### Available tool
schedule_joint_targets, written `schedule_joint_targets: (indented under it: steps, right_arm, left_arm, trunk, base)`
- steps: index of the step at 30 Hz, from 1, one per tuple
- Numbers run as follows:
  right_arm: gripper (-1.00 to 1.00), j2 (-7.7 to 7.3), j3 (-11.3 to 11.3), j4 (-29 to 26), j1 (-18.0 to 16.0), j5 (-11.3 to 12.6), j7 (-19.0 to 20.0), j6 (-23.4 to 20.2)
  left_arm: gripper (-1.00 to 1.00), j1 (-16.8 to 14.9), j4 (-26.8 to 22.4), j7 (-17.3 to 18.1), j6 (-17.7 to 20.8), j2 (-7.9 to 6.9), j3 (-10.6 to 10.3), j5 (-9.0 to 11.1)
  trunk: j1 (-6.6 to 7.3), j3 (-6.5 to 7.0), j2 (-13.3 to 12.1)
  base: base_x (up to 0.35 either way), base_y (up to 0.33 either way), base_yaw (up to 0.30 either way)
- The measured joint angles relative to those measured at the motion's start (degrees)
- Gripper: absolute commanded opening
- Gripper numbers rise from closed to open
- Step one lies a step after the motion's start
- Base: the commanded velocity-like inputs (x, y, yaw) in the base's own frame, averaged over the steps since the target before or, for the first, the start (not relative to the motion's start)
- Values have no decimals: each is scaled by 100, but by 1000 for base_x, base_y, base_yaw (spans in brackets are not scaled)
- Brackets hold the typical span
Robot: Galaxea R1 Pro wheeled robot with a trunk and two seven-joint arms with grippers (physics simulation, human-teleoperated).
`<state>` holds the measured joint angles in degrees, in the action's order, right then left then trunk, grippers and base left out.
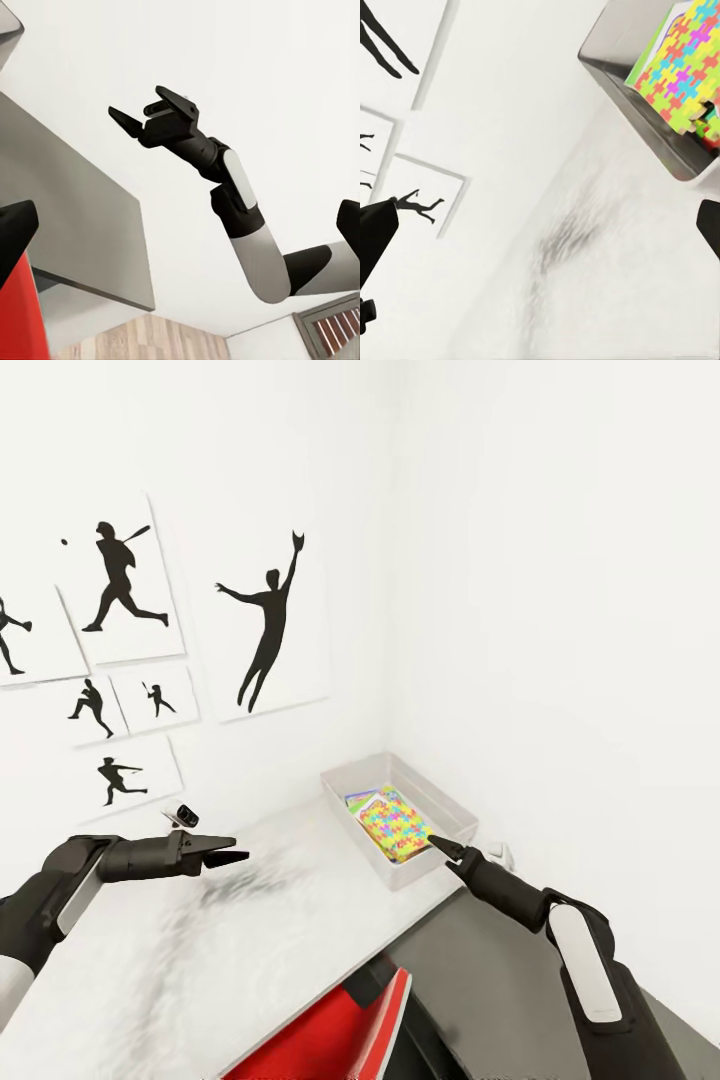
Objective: Put all the toys in the child's room - the three board games (two on the bed and one on the table), the two jigsaw puzzles on the table, and the tennis ball on the table - inside the toy box on the table in the child's room.
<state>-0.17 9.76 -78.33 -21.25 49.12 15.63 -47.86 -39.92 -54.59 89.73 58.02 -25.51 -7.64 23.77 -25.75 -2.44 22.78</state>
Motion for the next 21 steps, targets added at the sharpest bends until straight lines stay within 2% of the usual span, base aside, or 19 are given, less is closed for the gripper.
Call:
schedule_joint_targets:
  steps: [13,21]
  right_arm:
    - [100,7,9,15,5,-15,-18,11]
    - [100,7,14,12,5,-7,-17,17]
  left_arm:
    - [100,0,0,0,0,0,0,0]
    - [100,0,0,-1,0,0,3,0]
  trunk:
    - [0,4,-1]
    - [-1,37,-1]
  base:
    - [-14,0,-1]
    - [-133,30,-31]
